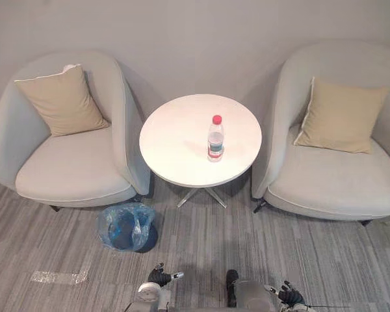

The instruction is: Gather rubbish on tea table into small bin, then transfer packed bag to large trash can.

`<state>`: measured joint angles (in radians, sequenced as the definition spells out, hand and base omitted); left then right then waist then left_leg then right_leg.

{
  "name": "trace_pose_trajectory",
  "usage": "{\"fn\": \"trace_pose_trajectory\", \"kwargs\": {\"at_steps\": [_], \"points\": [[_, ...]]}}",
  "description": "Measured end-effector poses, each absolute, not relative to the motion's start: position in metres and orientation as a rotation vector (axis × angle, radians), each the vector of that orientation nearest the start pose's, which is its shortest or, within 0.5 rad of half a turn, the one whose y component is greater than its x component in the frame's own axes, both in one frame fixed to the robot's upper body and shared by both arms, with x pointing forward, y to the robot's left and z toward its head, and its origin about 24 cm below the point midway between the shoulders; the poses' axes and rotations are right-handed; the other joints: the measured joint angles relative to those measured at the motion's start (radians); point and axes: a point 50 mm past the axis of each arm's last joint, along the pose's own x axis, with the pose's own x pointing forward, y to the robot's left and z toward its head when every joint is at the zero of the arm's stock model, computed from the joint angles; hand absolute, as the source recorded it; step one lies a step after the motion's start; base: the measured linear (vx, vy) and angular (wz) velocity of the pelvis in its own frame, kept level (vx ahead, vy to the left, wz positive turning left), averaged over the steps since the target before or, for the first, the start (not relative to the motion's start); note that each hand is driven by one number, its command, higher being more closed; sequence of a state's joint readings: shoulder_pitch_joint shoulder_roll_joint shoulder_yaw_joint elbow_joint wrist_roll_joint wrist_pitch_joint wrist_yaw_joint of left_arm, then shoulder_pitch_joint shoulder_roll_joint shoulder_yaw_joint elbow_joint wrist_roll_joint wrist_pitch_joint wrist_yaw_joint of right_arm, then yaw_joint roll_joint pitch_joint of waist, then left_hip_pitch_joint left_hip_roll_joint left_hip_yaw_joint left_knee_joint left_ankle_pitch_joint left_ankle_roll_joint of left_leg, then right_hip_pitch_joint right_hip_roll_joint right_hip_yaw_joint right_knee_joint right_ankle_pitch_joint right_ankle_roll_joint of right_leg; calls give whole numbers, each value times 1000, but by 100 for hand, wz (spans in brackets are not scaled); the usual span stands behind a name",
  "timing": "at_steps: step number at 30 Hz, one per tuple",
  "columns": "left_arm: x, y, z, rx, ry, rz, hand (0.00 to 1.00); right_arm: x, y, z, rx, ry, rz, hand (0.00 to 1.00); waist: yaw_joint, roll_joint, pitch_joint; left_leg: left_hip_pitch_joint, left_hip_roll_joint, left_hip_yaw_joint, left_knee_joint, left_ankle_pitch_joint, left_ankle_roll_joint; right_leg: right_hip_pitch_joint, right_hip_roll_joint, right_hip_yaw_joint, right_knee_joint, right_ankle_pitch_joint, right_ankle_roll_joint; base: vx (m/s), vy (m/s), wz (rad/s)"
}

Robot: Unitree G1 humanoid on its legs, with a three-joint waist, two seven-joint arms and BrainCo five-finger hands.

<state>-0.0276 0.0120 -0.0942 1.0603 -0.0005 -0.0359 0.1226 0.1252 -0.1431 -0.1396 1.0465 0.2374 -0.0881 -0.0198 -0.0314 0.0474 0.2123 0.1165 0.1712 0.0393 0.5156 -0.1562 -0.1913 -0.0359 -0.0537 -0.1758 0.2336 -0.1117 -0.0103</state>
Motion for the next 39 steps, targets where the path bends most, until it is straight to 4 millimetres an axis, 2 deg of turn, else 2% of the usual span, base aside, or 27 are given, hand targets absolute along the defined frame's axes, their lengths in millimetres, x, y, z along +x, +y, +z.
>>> {"fn": "trace_pose_trajectory", "kwargs": {"at_steps": [1, 2, 3, 5, 6, 7, 8, 9, 11, 14, 17, 19, 27, 30, 34, 39], "points": [[141, 146, -151, 122, 981, 24, 0, 80, -228, -157, 129, 1039, -389, 0, 7, 0, 0, -40, 18, 34, 85, -16, 7, 36, 2, -4, -26, -9, -15, 238, -158, 12], [141, 144, -151, 118, 980, 23, 0, 79, -229, -157, 129, 1041, -389, 0, 11, -1, 0, -56, 23, 55, 99, -36, 21, 52, 1, -4, -38, -10, -17, 237, -111, -3], [142, 142, -151, 114, 977, 19, 0, 79, -229, -157, 129, 1042, -390, 0, 13, -2, -1, -87, 22, 99, 89, -69, 45, 81, -2, -6, -62, -7, -11, 195, -69, -11], [144, 142, -149, 114, 963, 17, 0, 79, -228, -157, 132, 1042, -389, 0, 18, -7, 1, -114, -12, 116, -40, -86, 63, 110, -16, -7, -81, -5, -5, 191, 11, -15], [145, 141, -149, 116, 961, 15, 0, 80, -227, -157, 134, 1040, -389, 0, 18, -9, 1, -116, -44, 105, -184, -70, 73, 128, -25, -4, -87, -6, 3, 157, 40, -10], [145, 141, -149, 118, 961, 12, 0, 80, -227, -157, 134, 1039, -390, 0, 18, -9, 1, -116, -56, 97, -243, -51, 76, 133, -27, -2, -90, -8, 9, 226, 110, -6], [144, 139, -149, 118, 964, 5, 0, 77, -230, -156, 125, 1038, -394, 0, 17, 8, -9, -122, -78, 54, -390, 90, 66, 142, -14, 4, -98, -16, 31, 202, 138, -14], [144, 140, -149, 123, 962, 2, 0, 76, -233, -156, 117, 1046, -397, 0, 22, 7, -15, -127, -80, 46, -384, 139, 97, 143, -6, 25, -101, -24, 44, 289, 183, -14], [140, 151, -151, 164, 977, 6, 0, 79, -219, -158, 134, 1045, -362, 0, 22, -38, -39, -102, -108, 59, -429, 138, 108, 151, -34, 45, -121, -27, 66, 187, 114, -13], [137, 158, -152, 208, 988, -8, 0, 79, -213, -159, 137, 1049, -346, 0, 22, -66, -55, -51, -139, 81, -514, 157, 128, 159, -57, 59, -137, -33, 77, 137, 86, -15], [134, 157, -153, 212, 998, -13, 0, 81, -212, -159, 122, 1042, -325, 0, 20, -56, -59, -9, -161, 88, -557, 162, 133, 180, -72, 71, -147, -40, 87, 91, 60, -11], [132, 157, -155, 216, 1008, -14, 0, 92, -214, -152, 92, 986, -314, 0, 18, -41, -65, -12, -167, 86, -573, 165, 138, 175, -73, 71, -156, -40, 88, 67, 31, 2], [133, 157, -154, 240, 994, -30, 0, 145, -192, -121, -45, 722, -138, 0, 18, -42, -67, -14, -155, 77, -605, 179, 134, 167, -56, 67, -169, -40, 87, 21, -36, 2], [133, 159, -153, 252, 986, -32, 0, 165, -189, -100, -83, 592, -121, 0, 18, -54, -71, -21, -158, 68, -614, 183, 137, 160, -57, 62, -170, -39, 86, 6, -9, 8], [132, 163, -153, 268, 985, -30, 0, 176, -187, -87, -123, 511, -101, 0, 21, -77, -78, -25, -160, 59, -616, 184, 138, 160, -59, 54, -173, -36, 84, 5, -3, 5], [132, 165, -151, 265, 963, -26, 0, 198, -183, -58, -208, 348, -81, 0, 21, -80, -79, -36, -170, 46, -617, 189, 146, 162, -66, 43, -186, -30, 86, -15, 2, 6]]}}
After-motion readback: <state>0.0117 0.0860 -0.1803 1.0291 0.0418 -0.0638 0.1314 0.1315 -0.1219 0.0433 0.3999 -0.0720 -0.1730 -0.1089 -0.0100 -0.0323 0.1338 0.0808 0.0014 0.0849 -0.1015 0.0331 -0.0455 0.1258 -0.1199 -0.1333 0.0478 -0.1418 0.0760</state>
